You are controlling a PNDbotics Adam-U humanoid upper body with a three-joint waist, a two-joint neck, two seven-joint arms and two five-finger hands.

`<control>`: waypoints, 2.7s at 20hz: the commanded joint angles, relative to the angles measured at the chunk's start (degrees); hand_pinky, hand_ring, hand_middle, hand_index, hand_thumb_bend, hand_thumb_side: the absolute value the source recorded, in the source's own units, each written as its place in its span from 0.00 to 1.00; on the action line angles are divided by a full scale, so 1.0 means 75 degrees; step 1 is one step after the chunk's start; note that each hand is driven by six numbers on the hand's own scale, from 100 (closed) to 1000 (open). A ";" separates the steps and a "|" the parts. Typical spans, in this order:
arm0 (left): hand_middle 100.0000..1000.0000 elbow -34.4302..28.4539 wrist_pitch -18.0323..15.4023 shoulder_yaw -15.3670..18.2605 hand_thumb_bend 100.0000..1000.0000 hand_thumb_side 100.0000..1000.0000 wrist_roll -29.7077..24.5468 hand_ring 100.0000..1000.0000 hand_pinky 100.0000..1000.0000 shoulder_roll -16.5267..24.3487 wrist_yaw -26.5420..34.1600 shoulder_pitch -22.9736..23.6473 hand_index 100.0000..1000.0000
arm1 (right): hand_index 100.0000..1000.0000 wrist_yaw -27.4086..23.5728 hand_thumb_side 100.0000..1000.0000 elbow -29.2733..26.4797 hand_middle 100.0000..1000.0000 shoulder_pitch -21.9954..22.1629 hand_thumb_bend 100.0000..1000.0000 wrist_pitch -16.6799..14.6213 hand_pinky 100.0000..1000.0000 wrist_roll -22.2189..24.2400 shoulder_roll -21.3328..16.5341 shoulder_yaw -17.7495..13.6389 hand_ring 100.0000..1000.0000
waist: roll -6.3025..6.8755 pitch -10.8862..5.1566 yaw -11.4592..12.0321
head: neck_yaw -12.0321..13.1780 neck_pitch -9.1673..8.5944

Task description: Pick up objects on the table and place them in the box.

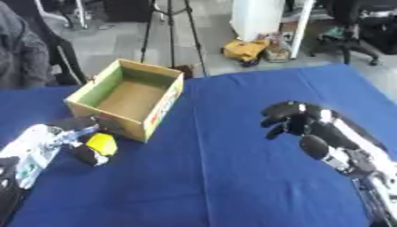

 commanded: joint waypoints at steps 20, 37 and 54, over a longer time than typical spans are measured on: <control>0.58 -0.0386 0.0463 0.0160 0.00 0.13 0.0176 0.31 0.25 0.0316 0.0492 -0.0143 0.77 | 0.73 -0.0034 0.57 -0.0030 0.74 -0.0084 0.47 -0.0021 0.62 0.0009 -0.0107 -0.0078 0.73 | -0.0028 -0.0089 0.0012 | -0.0006 0.0002; 0.55 -0.0855 0.1654 0.1223 0.00 0.21 0.1878 0.30 0.22 0.0181 0.0393 -0.0888 0.76 | 0.73 -0.0063 0.58 -0.0014 0.74 -0.0118 0.47 -0.0011 0.62 0.0097 -0.0111 -0.0003 0.73 | 0.0007 -0.0114 -0.0268 | 0.0140 -0.0060; 0.57 0.0224 0.2585 0.1607 0.00 0.23 0.4197 0.39 0.32 -0.0638 -0.1074 -0.0768 0.77 | 0.73 0.0020 0.58 -0.0043 0.74 -0.0273 0.47 0.0001 0.62 0.0263 -0.0153 0.0098 0.73 | 0.0212 0.0091 -0.0799 | 0.0389 -0.0294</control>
